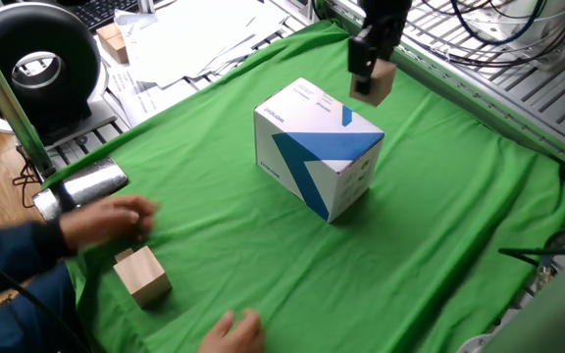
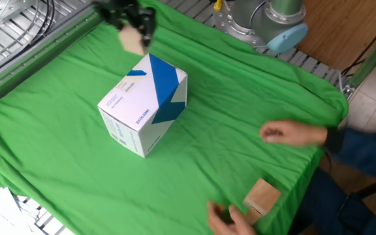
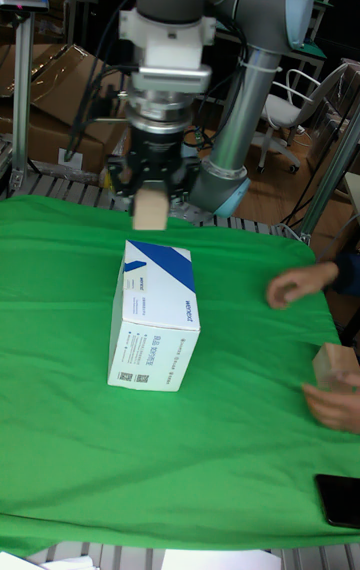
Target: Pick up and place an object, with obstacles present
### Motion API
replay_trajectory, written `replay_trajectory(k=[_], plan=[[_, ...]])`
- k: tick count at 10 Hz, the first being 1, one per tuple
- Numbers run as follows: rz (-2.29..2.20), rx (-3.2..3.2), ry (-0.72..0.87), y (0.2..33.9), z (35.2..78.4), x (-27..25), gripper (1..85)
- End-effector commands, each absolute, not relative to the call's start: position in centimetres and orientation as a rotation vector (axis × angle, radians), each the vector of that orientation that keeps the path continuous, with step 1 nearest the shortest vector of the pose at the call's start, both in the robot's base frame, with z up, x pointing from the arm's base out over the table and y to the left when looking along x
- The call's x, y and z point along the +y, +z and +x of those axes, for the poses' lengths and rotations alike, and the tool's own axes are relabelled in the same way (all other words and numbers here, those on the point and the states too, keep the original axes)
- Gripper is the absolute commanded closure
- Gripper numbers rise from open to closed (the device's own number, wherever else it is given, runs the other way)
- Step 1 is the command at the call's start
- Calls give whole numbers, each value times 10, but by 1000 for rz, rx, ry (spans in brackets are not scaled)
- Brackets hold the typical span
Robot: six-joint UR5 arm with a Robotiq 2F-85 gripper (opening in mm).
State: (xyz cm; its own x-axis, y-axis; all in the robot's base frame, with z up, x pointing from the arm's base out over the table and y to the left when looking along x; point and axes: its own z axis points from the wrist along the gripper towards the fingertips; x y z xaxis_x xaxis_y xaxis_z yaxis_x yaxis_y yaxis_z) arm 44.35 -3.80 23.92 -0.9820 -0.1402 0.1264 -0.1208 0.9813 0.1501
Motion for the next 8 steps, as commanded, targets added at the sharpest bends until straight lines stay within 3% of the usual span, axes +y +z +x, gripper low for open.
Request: replay_trajectory(k=[1, 3, 4, 5, 8], plan=[[-6, -2984, -314, 247, 433, 16, 843], [-65, -3008, -333, 236, 441, 30, 843], [19, -3038, -266, 228, 452, 16, 843], [248, -3068, -73, 223, 470, -29, 843], [476, -3029, 48, 226, 483, -76, 843]])
